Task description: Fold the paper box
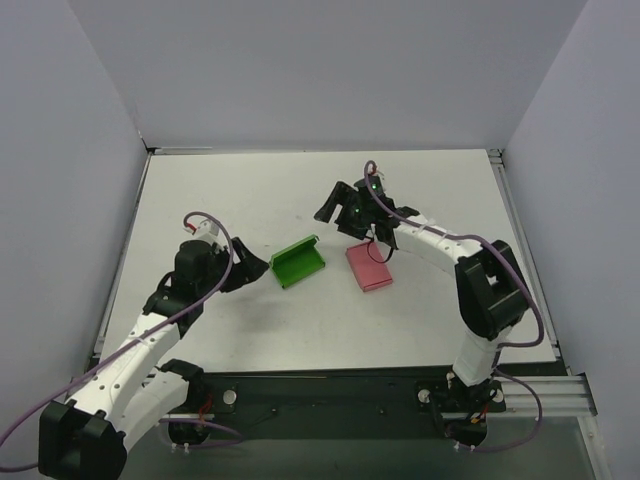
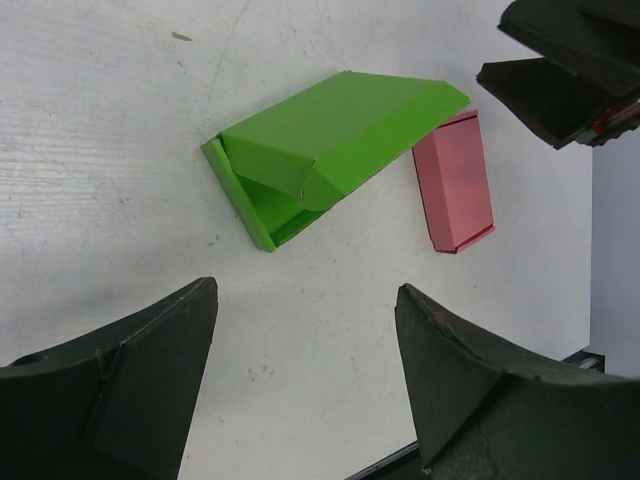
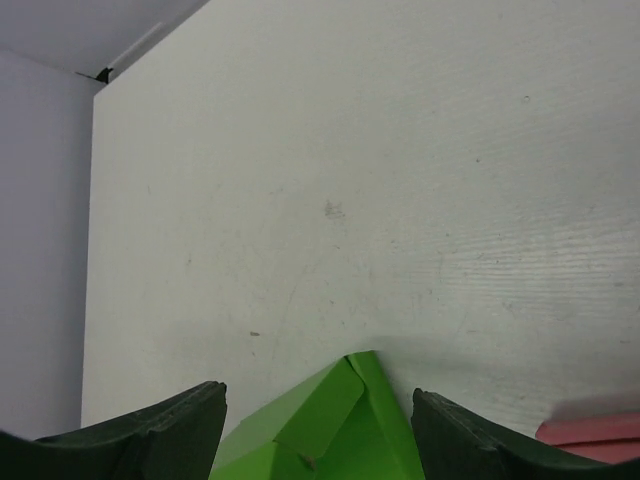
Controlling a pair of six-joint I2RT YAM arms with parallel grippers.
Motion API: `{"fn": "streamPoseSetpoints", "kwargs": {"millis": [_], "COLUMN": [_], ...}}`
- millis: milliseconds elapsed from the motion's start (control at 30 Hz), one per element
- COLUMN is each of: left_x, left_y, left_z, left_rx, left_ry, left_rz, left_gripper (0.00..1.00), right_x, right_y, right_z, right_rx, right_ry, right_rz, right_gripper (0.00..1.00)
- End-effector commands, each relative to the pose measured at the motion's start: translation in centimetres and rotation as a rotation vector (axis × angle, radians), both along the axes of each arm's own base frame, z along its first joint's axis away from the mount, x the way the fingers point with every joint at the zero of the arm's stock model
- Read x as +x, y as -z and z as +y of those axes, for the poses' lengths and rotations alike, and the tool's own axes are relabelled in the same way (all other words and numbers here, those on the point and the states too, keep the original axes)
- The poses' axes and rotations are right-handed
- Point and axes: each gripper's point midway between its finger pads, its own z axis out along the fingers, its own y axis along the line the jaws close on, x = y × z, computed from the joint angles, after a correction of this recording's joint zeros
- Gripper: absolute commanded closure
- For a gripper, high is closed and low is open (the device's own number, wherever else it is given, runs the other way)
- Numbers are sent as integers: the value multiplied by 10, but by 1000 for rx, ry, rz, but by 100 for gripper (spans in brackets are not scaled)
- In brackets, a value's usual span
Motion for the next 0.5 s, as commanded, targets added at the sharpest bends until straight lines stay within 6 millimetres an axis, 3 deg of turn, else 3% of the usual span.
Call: {"fn": "streamPoseSetpoints", "kwargs": {"millis": [0, 33, 167, 200, 333, 467], "left_x": [16, 17, 15, 14, 13, 13], "left_y": [-28, -28, -28, -29, -27, -24], "left_z": [9, 13, 21, 22, 28, 31], "left_rx": [-18, -7, 20, 24, 38, 45], "left_ry": [-58, -62, -63, -64, -64, -60], "left_rz": [-88, -89, -83, -86, -84, -79], "left_gripper": [19, 19, 19, 19, 19, 19], "right_x": [11, 11, 15, 14, 5, -7], "right_y": [16, 33, 51, 56, 77, 93], "right_z": [8, 7, 12, 14, 19, 20], "right_rx": [-2, -24, -5, 10, 67, 84], "right_ry": [-66, -59, -40, -45, -17, -11], "right_rz": [54, 99, 149, 165, 238, 281], "right_gripper": [25, 28, 37, 41, 75, 83]}}
